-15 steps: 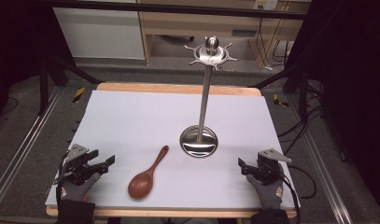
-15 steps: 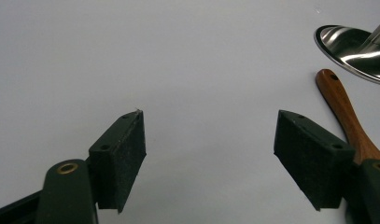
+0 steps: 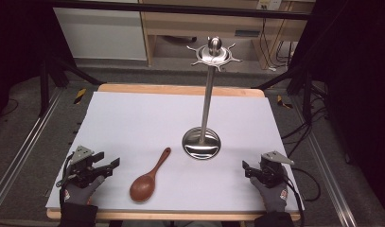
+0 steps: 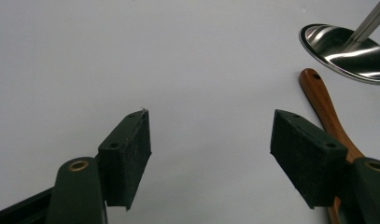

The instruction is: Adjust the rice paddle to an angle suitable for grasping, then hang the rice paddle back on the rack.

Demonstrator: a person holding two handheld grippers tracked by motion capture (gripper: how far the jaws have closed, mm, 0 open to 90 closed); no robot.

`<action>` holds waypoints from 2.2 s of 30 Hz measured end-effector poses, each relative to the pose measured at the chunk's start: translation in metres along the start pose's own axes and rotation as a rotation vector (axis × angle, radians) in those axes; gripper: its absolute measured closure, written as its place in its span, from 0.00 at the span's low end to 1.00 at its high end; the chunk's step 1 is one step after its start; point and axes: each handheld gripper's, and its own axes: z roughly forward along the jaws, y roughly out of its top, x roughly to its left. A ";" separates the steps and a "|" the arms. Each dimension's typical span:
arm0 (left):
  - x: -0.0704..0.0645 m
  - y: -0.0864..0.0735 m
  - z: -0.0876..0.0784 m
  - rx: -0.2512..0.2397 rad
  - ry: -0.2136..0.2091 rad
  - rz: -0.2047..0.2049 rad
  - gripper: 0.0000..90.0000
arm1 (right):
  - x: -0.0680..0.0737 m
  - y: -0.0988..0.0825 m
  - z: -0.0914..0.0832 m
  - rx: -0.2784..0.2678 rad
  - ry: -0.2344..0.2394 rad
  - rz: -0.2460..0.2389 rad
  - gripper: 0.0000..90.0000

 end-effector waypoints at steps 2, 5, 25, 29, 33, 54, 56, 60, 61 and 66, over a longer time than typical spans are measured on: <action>-0.002 0.001 0.000 -0.002 -0.008 0.005 0.33 | 0.000 0.000 0.000 0.001 -0.003 -0.003 0.25; -0.005 0.003 0.001 0.002 -0.016 0.010 0.34 | 0.000 0.000 -0.001 0.002 -0.005 -0.001 0.26; -0.027 0.034 0.006 0.019 -0.047 0.090 0.33 | -0.005 -0.002 -0.005 -0.005 -0.031 0.003 0.28; -0.032 0.041 0.007 0.021 -0.051 0.103 0.33 | -0.004 -0.002 -0.006 -0.006 -0.032 0.005 0.28; -0.037 0.048 0.008 0.025 -0.058 0.123 0.33 | -0.005 -0.001 -0.007 -0.011 -0.031 0.007 0.29; -0.056 0.069 0.021 0.084 -0.085 0.183 0.33 | -0.004 -0.002 -0.007 -0.004 -0.026 -0.007 0.30; -0.059 0.070 0.024 0.098 -0.089 0.195 0.34 | -0.003 -0.003 -0.007 -0.002 -0.026 -0.003 0.31; -0.063 0.073 0.026 0.112 -0.095 0.210 0.34 | -0.004 -0.002 -0.007 -0.002 -0.025 -0.011 0.31; -0.065 0.073 0.027 0.112 -0.097 0.210 0.34 | -0.004 -0.002 -0.007 -0.002 -0.025 -0.011 0.31; -0.068 0.074 0.031 0.133 -0.096 0.223 0.34 | -0.004 -0.002 -0.006 0.001 -0.024 -0.012 0.32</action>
